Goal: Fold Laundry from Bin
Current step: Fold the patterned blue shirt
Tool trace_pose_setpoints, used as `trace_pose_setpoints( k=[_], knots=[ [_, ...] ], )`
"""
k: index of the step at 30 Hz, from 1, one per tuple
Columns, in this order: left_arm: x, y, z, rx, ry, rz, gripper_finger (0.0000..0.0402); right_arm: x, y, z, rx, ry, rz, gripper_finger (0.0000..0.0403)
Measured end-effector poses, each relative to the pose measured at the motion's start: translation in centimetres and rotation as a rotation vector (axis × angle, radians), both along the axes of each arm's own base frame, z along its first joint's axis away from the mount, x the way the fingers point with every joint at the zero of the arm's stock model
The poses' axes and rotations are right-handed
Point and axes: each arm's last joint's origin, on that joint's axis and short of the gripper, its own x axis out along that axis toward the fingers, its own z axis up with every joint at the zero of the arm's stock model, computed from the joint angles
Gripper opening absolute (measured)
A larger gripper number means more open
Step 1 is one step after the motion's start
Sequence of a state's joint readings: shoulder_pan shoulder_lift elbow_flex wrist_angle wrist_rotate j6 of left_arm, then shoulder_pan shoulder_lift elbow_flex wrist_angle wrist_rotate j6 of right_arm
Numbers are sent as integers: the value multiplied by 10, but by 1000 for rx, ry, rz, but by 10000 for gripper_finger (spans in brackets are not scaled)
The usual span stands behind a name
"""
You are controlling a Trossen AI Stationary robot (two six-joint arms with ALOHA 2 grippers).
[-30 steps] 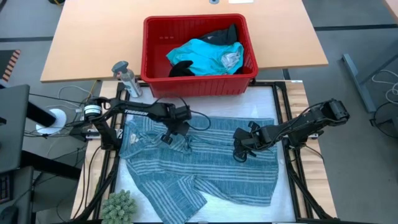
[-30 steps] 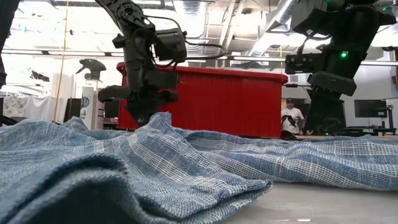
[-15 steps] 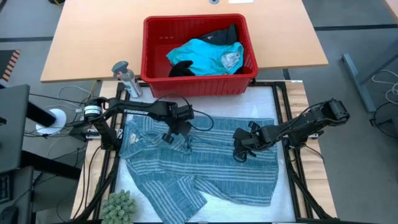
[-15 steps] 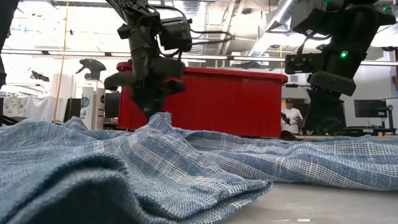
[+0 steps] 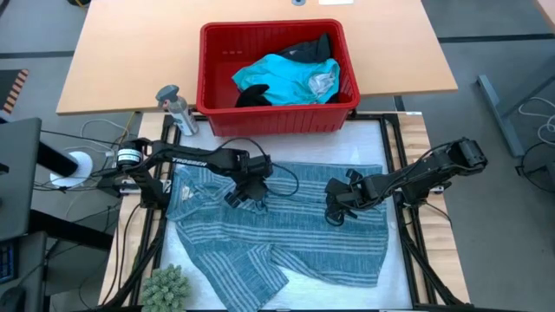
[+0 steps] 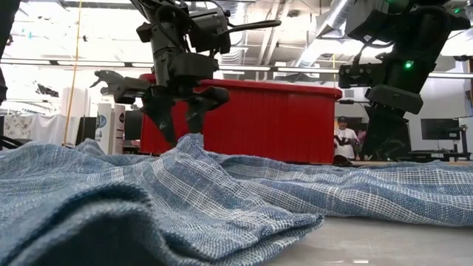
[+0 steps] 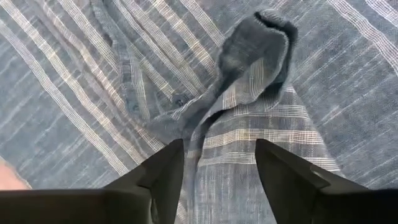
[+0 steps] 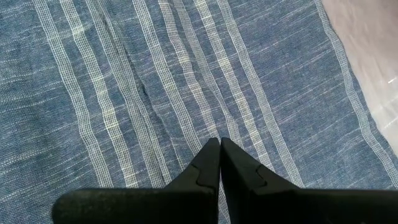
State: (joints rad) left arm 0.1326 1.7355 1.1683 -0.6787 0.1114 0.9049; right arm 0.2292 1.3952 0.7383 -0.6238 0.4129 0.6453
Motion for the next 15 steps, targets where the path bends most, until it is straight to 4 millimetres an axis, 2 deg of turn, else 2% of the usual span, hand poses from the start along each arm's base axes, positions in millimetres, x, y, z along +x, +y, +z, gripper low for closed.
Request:
trace_pose_setpoints(
  k=[6,15],
  knots=[
    [5,1,2,22,-59,-37,190,0,0,0,0,0,0,40],
    [6,-1,2,-51,-74,-54,189,0,0,0,1,1,0,40]
  ],
)
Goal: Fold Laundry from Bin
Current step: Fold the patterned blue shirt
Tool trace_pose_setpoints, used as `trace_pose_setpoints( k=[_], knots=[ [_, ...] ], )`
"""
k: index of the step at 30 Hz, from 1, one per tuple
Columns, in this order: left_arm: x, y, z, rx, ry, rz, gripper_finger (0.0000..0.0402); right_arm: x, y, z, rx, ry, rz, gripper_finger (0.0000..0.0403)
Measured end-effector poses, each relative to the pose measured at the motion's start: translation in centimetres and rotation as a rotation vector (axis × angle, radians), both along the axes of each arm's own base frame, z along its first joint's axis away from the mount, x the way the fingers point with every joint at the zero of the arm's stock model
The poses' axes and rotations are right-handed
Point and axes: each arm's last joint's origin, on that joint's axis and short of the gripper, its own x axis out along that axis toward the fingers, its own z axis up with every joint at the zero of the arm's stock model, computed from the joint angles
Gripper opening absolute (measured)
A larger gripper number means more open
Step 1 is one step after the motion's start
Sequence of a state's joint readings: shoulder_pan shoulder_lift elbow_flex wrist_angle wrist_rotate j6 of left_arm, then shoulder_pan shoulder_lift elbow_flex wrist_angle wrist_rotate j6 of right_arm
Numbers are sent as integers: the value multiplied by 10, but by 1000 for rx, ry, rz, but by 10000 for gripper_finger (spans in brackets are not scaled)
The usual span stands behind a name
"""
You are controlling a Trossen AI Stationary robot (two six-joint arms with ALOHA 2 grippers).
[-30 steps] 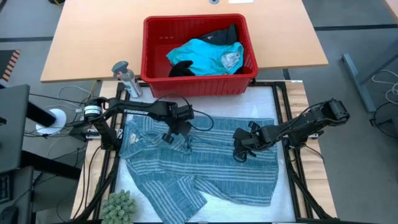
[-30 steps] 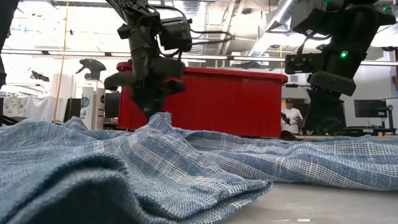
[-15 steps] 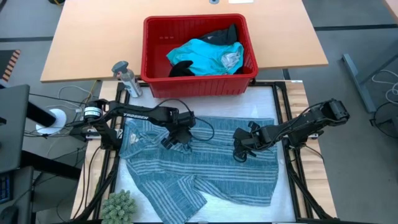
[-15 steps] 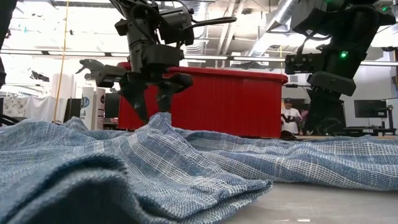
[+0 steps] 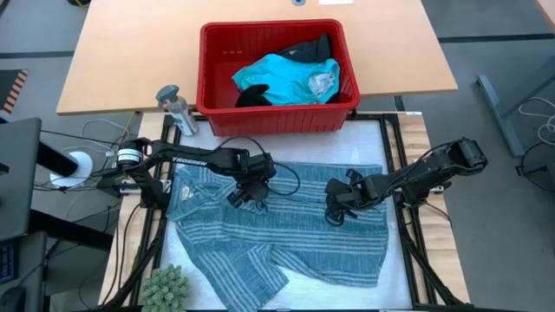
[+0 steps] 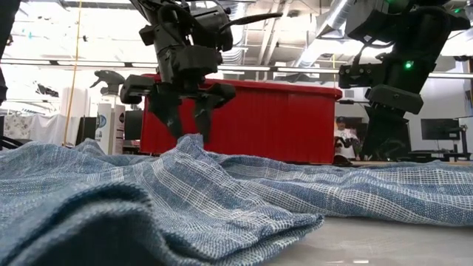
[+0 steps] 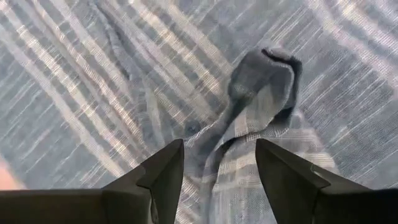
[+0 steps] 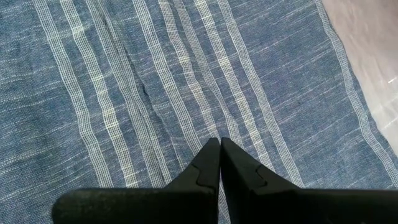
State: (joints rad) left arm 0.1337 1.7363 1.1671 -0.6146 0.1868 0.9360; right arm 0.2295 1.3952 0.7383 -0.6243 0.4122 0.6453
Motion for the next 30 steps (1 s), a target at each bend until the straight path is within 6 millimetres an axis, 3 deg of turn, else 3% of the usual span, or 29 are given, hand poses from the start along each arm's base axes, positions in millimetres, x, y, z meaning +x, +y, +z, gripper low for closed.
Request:
trace_pose_setpoints(
  k=[9,15,19,25,30],
  knots=[
    [2,-5,-22,35,97,-33,189,-1,0,0,6,11,1,40],
    [4,-4,-22,77,91,-34,179,-1,0,0,12,15,3,40],
    [4,-3,-23,109,97,-31,137,-1,0,-1,16,15,4,40],
    [4,-4,-23,111,88,-74,20,-1,0,-1,18,14,4,40],
    [3,-5,-23,141,107,-10,2,-1,0,-1,18,15,4,40]
  ],
)
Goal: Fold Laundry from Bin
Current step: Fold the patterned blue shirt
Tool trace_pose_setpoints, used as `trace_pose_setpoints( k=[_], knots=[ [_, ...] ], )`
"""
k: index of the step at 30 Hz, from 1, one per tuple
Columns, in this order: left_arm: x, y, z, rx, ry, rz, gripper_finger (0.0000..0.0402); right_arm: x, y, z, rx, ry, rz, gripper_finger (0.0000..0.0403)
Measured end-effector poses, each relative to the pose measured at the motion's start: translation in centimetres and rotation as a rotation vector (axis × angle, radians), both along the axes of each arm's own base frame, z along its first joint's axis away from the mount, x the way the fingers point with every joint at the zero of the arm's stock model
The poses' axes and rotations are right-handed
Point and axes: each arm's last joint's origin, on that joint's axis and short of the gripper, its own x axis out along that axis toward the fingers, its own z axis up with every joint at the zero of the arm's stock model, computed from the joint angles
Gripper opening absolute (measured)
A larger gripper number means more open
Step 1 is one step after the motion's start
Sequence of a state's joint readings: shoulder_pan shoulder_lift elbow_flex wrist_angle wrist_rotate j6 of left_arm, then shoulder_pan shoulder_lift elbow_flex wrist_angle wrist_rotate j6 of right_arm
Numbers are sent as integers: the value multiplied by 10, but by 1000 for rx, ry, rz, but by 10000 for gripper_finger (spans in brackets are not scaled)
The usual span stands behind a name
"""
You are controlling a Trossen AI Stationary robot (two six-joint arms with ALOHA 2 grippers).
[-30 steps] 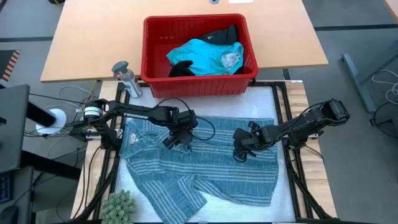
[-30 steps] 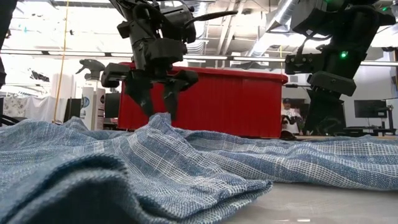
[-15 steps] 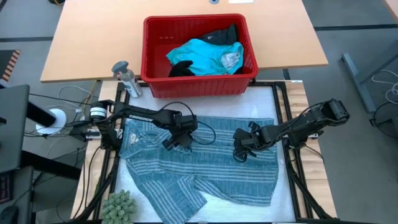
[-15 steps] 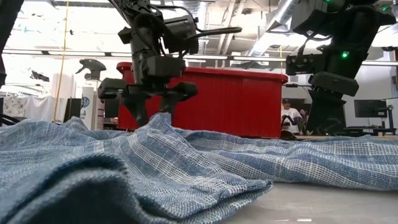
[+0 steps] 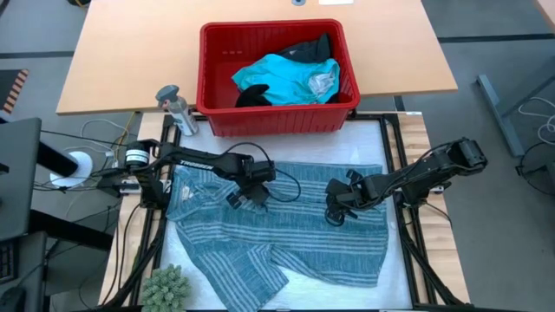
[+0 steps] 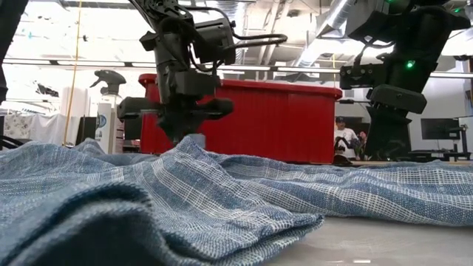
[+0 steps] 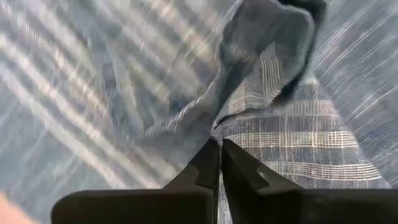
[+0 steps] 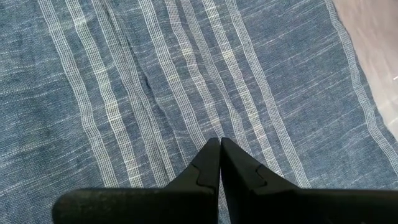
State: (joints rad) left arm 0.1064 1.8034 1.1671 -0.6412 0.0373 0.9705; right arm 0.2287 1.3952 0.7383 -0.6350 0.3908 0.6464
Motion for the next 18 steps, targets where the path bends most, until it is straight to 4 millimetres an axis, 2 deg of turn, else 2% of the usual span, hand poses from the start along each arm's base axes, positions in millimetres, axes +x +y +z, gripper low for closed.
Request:
trace_pose_setpoints(
  k=[5,9,18],
  knots=[
    [-6,-7,7,124,37,62,0,0,0,0,1,-1,0,40],
    [-14,-11,14,159,75,117,0,0,0,0,1,-4,0,40],
    [-30,-9,35,262,67,278,0,2,0,1,4,-19,0,40]
  ],
)
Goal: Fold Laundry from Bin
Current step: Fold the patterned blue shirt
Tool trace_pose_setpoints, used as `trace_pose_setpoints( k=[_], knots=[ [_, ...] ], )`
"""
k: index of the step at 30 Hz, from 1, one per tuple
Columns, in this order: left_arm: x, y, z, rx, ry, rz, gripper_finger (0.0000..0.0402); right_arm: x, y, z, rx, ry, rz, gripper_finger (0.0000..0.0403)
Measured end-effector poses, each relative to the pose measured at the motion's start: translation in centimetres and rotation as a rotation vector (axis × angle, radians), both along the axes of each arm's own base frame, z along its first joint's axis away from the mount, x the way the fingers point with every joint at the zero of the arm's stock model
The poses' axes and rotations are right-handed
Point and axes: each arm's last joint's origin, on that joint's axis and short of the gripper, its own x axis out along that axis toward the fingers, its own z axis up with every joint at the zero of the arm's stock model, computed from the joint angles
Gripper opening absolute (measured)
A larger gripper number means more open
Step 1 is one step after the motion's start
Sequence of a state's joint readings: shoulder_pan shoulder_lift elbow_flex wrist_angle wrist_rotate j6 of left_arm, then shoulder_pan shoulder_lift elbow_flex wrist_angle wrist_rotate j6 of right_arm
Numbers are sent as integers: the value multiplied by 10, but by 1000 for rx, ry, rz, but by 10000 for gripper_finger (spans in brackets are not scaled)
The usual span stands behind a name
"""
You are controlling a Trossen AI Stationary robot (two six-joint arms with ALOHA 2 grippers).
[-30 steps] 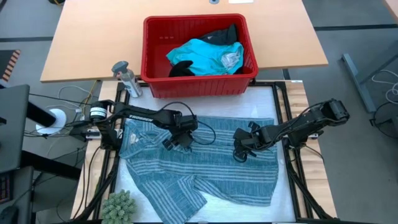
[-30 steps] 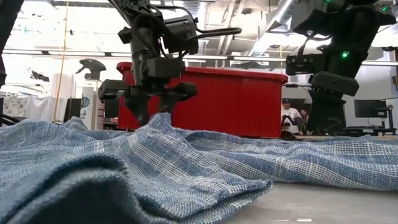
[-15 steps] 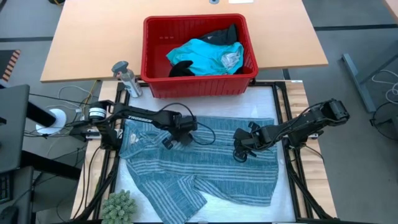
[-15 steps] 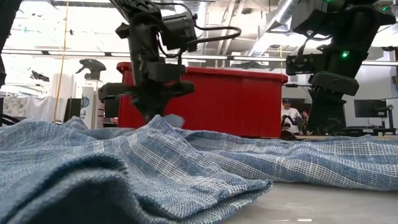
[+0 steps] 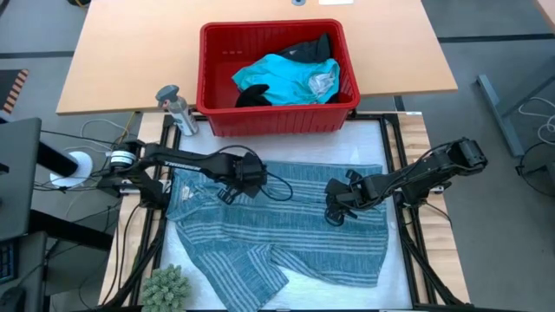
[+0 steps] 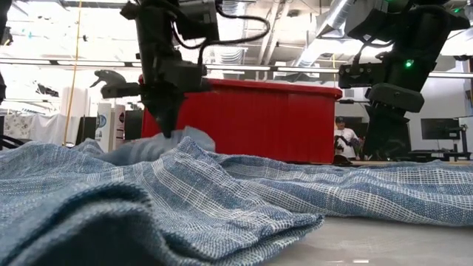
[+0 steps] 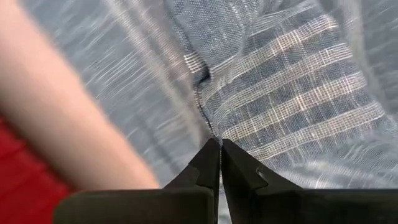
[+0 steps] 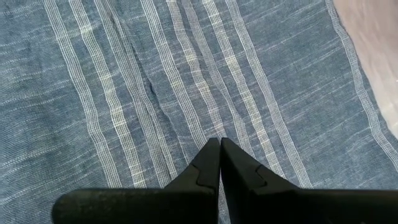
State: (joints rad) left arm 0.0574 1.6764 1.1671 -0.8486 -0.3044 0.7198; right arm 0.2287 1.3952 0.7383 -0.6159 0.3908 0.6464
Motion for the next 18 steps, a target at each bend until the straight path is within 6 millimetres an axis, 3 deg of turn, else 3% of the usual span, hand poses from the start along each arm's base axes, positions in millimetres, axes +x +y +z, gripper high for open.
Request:
trace_pose_setpoints(
  k=[9,18],
  knots=[
    [-17,2,28,78,-59,68,0,2,0,1,4,-17,0,40],
    [-29,3,28,97,27,139,0,15,-2,6,12,-143,23,40]
  ],
)
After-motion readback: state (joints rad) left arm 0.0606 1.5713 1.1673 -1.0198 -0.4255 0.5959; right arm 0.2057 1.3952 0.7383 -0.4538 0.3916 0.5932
